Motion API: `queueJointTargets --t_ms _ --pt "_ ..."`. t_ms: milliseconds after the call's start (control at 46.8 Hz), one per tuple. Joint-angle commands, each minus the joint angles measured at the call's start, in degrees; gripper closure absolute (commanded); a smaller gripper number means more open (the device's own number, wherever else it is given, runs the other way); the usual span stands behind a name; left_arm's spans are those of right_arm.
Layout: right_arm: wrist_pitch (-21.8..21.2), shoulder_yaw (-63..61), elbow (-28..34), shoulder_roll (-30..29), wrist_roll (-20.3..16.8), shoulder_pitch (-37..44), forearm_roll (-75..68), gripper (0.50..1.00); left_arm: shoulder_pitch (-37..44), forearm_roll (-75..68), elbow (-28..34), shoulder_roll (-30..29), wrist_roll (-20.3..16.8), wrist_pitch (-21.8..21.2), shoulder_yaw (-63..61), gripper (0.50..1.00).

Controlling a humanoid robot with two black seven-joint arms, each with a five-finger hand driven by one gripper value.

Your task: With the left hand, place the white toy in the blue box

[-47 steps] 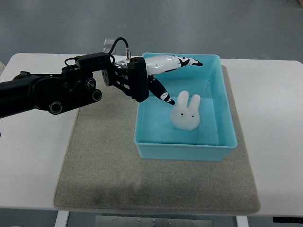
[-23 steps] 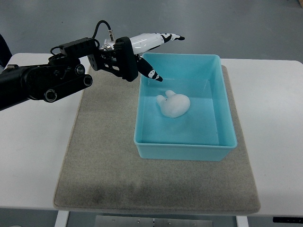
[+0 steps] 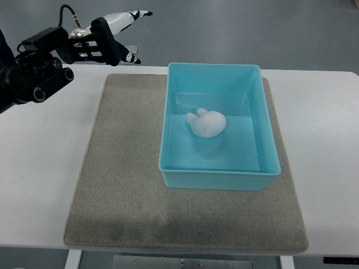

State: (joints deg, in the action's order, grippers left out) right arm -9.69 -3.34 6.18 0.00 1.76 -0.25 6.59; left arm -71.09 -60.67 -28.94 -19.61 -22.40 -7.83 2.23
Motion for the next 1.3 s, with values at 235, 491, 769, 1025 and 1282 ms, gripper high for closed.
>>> queueJointTargets --t_ms 235,491,769,1025,1282 --pt "0.0 0.0 0.0 0.0 0.0 0.0 0.0 0.564 1.3 18.6 1.9 -0.1 0.0 0.1 0.1 0.508" --pt "-0.1 0.0 0.0 0.0 0.0 0.0 0.0 0.564 1.5 42.5 3.2 0.4 0.8 0.6 0.0 0.510" --pt "0.0 0.0 0.0 0.0 0.0 0.0 0.0 0.564 1.4 56.9 5.5 1.7 6.5 0.9 0.5 0.508" --pt "0.0 0.0 0.0 0.0 0.0 0.0 0.0 0.564 1.7 72.0 5.9 3.3 10.6 1.8 7.2 0.508" --pt "0.0 0.0 0.0 0.0 0.0 0.0 0.0 0.564 3.8 76.0 6.4 5.5 10.5 6.8 13.4 0.510"
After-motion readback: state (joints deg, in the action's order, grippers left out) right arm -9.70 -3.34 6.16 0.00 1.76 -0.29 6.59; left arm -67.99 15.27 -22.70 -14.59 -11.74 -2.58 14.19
